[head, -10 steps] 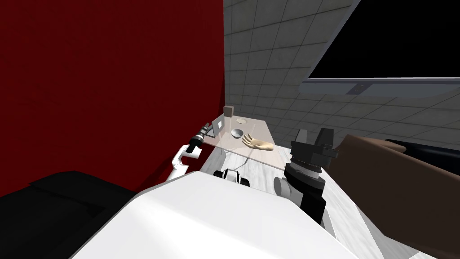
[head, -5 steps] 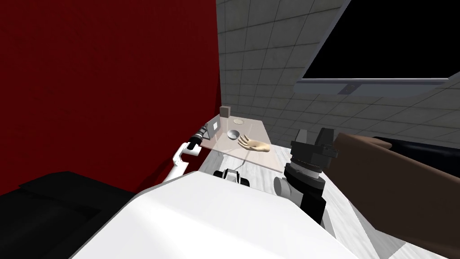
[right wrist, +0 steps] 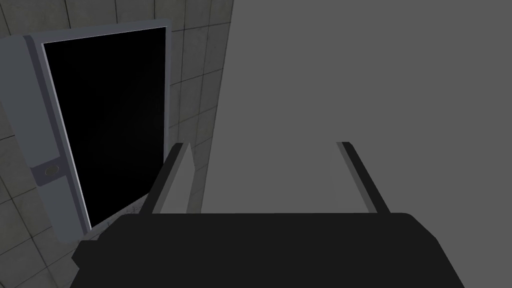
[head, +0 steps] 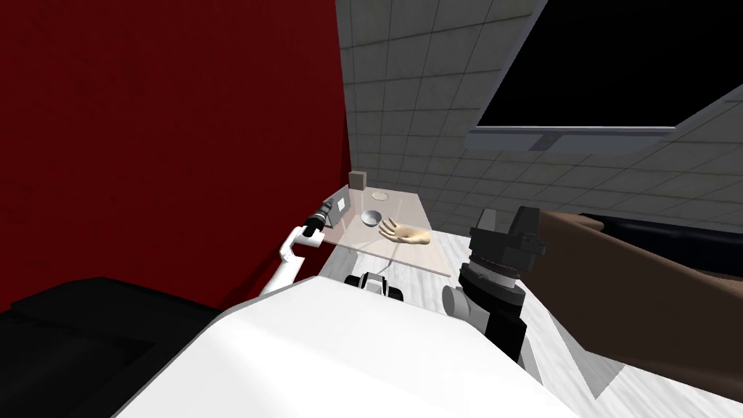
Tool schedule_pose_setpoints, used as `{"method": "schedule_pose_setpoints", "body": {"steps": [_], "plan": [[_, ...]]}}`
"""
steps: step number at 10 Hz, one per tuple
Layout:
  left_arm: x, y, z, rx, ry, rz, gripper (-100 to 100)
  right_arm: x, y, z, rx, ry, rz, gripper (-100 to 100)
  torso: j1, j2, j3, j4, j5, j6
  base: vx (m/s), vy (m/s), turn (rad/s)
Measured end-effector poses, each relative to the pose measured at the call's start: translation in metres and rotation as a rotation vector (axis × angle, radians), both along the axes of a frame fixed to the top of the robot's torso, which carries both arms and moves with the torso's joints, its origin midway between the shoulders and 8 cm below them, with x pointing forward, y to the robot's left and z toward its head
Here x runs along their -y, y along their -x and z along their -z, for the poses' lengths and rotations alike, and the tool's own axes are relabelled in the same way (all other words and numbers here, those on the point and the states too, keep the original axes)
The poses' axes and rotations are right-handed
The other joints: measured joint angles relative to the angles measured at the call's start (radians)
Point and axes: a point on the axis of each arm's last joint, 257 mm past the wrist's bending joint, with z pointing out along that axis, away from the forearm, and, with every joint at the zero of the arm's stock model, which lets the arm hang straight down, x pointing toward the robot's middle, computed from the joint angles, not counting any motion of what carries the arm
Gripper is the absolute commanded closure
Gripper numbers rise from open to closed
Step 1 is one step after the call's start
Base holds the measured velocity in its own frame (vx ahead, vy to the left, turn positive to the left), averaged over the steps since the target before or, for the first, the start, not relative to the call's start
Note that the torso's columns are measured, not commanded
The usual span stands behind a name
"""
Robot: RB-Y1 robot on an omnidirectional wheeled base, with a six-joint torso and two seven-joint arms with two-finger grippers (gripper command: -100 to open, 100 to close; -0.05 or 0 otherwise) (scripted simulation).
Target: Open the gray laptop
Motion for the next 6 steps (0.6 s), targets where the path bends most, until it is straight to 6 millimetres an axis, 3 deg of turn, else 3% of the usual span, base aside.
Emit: {"method": "schedule_pose_setpoints", "body": {"steps": [1,3,6], "plan": [[-0.001,0.000,0.000,-0.001,0.000,-0.002,100,0.000,0.000,0.000,0.000,0.000,0.000,0,-0.001,-0.001,-0.001,0.000,0.000,-0.001,-0.004,0.003,0.227],[0.007,0.003,0.000,0.000,-0.007,0.010,100,0.000,0.000,0.000,0.000,0.000,0.000,0,-0.001,-0.001,-0.001,0.000,0.001,-0.001,0.002,0.044,0.020],[0.014,0.000,-0.001,0.002,0.115,0.008,100,0.000,0.000,0.000,0.000,0.000,0.000,0,0.005,-0.004,-0.002,-0.003,0.005,0.000,0.012,0.133,-0.014]]}}
